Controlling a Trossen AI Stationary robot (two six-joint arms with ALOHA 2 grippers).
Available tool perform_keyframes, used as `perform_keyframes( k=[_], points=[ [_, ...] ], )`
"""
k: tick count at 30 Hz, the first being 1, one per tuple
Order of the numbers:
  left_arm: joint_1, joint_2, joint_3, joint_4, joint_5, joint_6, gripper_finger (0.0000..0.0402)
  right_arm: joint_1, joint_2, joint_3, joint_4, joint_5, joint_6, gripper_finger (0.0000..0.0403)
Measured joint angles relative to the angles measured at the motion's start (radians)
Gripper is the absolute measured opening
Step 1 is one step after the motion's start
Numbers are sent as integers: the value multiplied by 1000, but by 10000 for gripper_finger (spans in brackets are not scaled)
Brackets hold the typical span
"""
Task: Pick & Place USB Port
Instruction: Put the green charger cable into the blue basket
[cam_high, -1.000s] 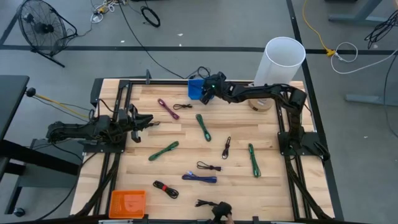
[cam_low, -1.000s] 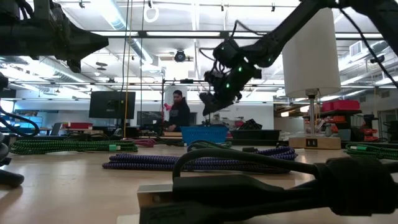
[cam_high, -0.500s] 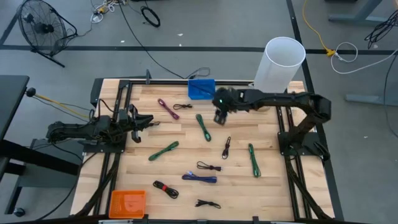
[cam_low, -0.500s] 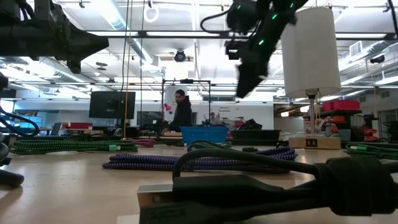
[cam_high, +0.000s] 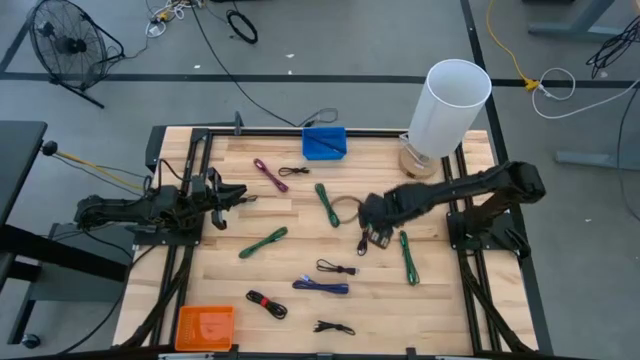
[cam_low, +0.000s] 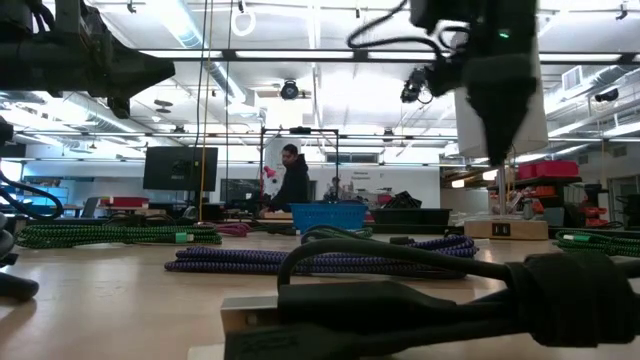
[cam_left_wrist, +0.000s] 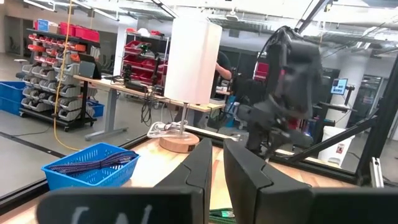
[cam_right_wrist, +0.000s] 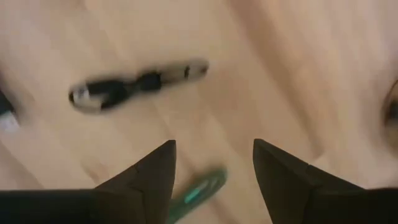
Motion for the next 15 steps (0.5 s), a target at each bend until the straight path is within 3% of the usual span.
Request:
perform_keyframes(
  k=[9, 15],
  points=[
    [0, 0, 0, 0, 0, 0, 46, 102, 1, -190, -18, -175, 270, 213],
    [0, 0, 0, 1, 0, 0, 46, 133, 1, -257, 28, -216, 358, 213]
  ],
)
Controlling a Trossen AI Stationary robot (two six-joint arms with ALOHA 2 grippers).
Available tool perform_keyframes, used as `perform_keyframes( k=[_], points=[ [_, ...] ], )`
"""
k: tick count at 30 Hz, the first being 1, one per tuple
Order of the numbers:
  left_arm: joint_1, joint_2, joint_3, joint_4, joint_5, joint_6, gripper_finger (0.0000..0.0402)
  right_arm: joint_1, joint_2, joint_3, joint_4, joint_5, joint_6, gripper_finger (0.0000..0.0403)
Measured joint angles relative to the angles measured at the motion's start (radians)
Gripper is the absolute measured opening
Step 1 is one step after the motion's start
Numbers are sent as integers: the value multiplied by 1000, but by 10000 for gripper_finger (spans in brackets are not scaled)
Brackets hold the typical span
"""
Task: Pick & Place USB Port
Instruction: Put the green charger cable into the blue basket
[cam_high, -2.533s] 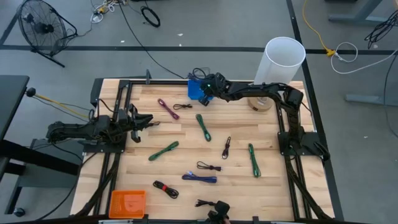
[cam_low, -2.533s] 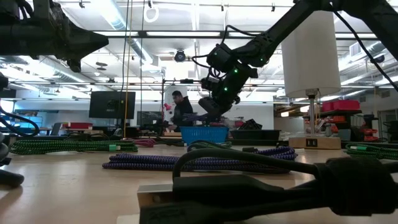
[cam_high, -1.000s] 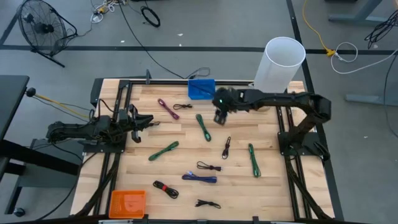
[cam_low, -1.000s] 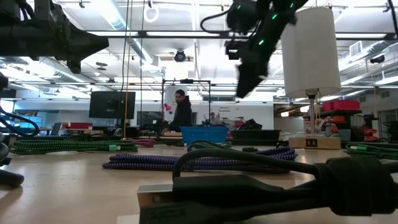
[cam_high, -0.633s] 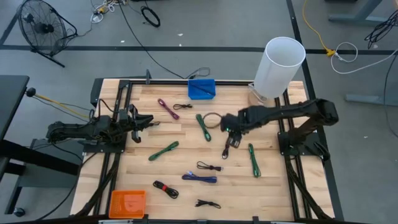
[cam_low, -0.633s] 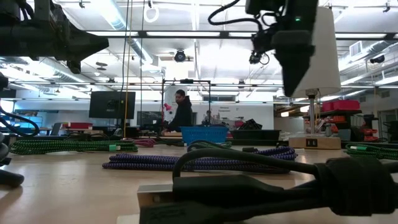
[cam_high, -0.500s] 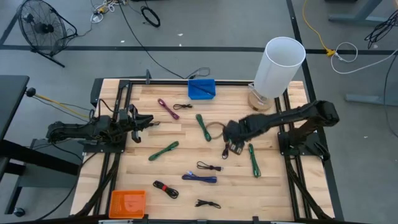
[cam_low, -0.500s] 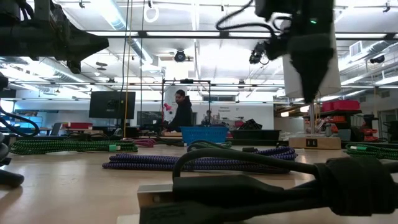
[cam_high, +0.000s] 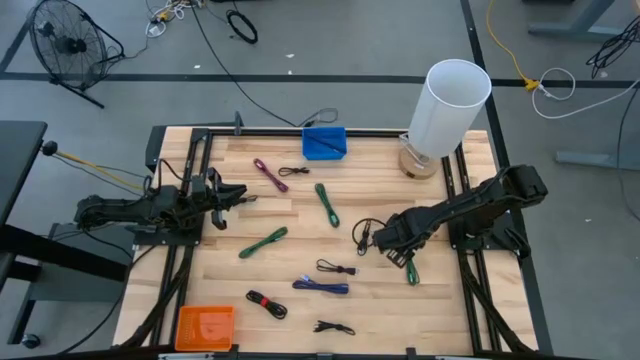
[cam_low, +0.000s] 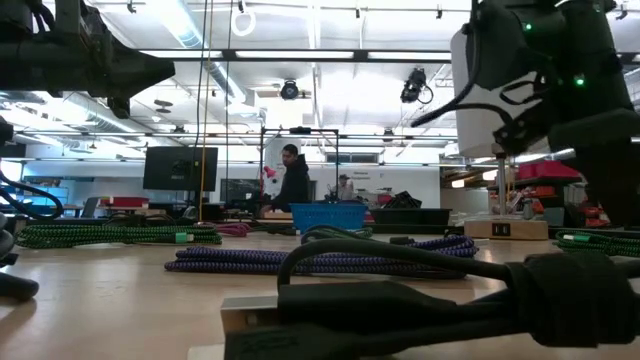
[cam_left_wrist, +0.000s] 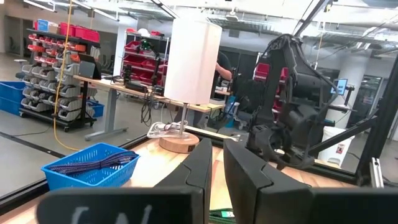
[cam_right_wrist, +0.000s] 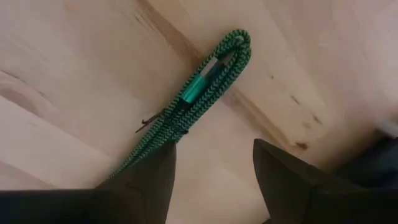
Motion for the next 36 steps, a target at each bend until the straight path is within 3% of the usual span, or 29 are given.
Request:
perform_keyframes(
  k=[15, 23, 26, 31, 36],
  points=[
    [0, 0, 0, 0, 0, 0, 46, 18, 0, -86, 156, -23, 96, 213],
    [0, 0, 0, 0, 0, 0, 46, 18, -6, -163, 340, -41, 43, 205],
    [0, 0, 0, 0, 0, 0, 46, 18, -4, -163, 316, -26, 13, 165],
    [0, 0, 0, 0, 0, 1, 46, 18, -4, -164, 329, 7, -77, 25],
    [0, 0, 0, 0, 0, 1, 46, -16, 1, -128, 356, 79, -157, 12]
  ],
)
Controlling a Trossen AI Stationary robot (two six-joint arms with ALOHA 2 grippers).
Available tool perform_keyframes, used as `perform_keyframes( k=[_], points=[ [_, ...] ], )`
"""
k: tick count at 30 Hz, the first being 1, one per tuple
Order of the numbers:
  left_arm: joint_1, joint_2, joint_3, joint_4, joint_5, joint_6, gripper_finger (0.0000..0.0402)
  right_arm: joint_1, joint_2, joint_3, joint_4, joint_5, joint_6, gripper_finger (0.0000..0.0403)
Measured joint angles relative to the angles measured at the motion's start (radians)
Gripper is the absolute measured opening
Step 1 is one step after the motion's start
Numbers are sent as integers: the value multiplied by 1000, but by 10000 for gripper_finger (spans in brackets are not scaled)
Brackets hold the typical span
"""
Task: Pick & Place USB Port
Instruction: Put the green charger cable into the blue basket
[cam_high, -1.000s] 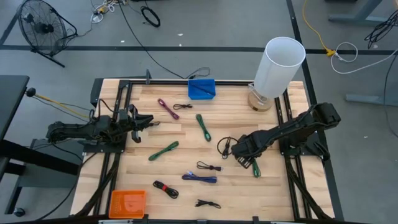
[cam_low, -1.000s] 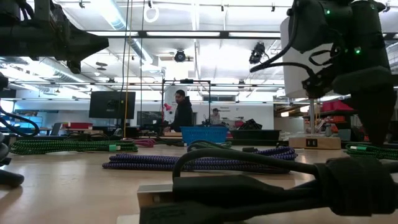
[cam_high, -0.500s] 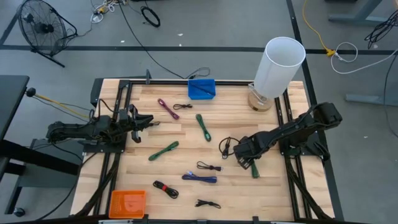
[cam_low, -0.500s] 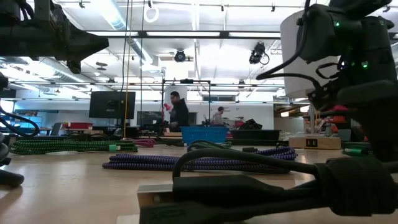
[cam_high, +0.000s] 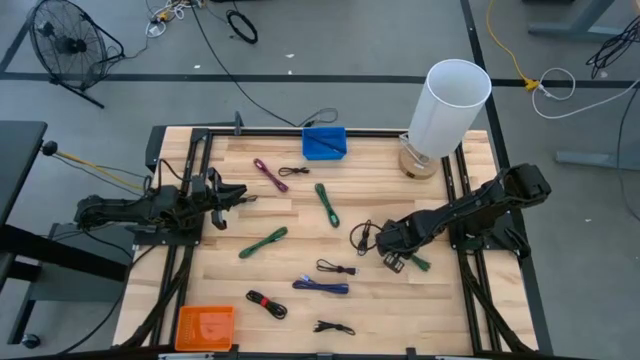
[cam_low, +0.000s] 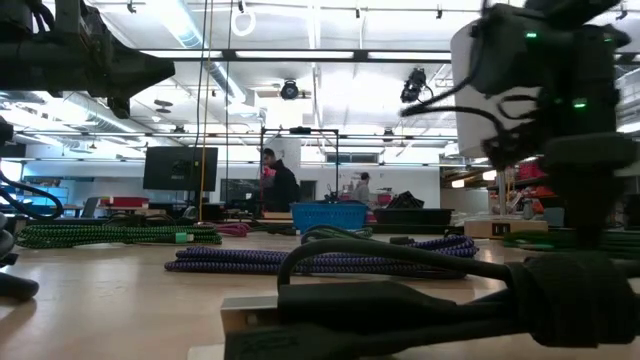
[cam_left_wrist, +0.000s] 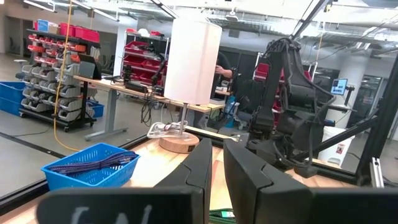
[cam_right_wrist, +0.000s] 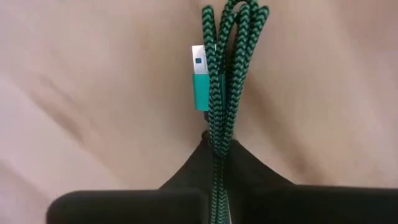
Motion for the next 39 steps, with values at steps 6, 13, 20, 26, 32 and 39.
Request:
perform_keyframes(
  k=[6, 13, 20, 26, 32, 39],
  points=[
    [0, 0, 0, 0, 0, 2, 46, -91, 3, 127, 22, 184, -167, 8],
    [0, 0, 0, 0, 0, 2, 46, -212, 3, 283, 123, 309, -401, 8],
    [0, 0, 0, 0, 0, 2, 46, -348, 2, 328, 455, 319, -660, 8],
    [0, 0, 0, 0, 0, 22, 46, -484, 1, 329, 627, 308, -805, 8],
    [0, 0, 0, 0, 0, 51, 46, -561, 40, 329, 787, 259, -886, 8],
    [0, 0, 0, 0, 0, 51, 46, -599, 143, 329, 955, 258, -964, 8]
  ],
)
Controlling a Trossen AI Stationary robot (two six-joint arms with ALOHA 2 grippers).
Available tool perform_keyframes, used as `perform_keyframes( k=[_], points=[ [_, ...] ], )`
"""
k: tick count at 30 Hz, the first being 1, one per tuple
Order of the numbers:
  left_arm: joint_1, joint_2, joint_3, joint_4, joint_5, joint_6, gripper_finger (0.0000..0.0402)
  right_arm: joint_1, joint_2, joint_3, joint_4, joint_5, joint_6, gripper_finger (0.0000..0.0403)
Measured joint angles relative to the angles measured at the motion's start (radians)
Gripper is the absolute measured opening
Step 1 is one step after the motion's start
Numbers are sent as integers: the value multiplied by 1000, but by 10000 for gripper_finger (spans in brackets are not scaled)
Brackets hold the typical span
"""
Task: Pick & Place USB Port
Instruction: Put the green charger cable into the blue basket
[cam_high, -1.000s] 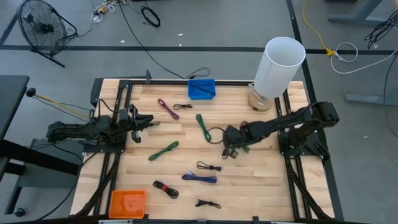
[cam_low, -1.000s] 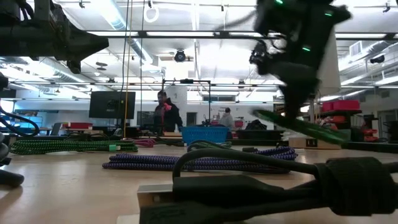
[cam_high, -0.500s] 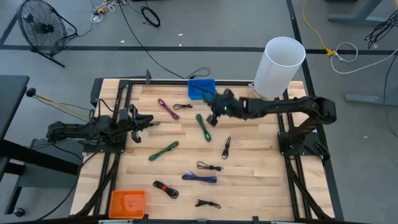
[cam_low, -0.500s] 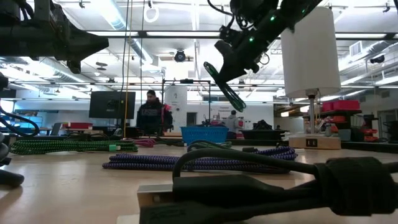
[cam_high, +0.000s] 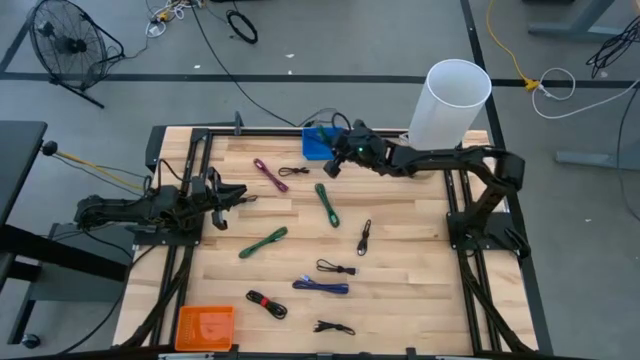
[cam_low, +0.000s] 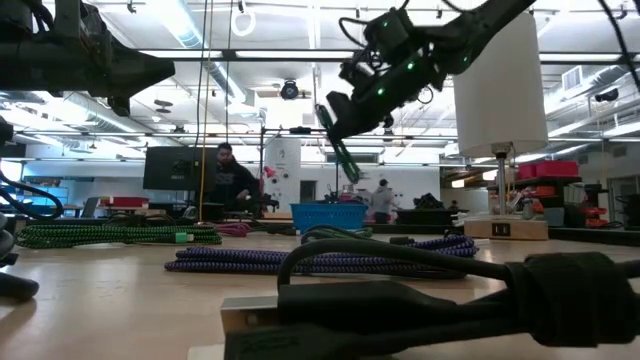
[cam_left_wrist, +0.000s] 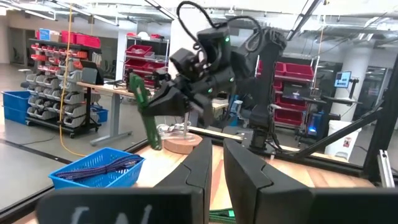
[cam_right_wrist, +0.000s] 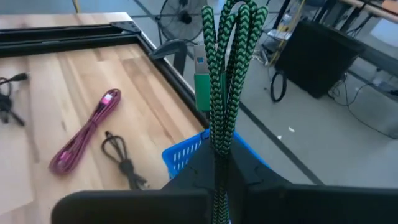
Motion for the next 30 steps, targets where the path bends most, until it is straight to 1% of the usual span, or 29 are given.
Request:
perform_keyframes(
  k=[4, 7, 16, 30],
  points=[
    [0, 0, 0, 0, 0, 0, 46, -16, 60, 0, 86, 10, -60, 8],
    [0, 0, 0, 0, 0, 0, 46, -33, 84, 0, 103, 30, -71, 8],
    [0, 0, 0, 0, 0, 0, 46, -67, 122, 1, 141, 26, -75, 7],
    [0, 0, 0, 0, 0, 1, 46, -68, 150, 1, 184, 21, -74, 7]
  ],
)
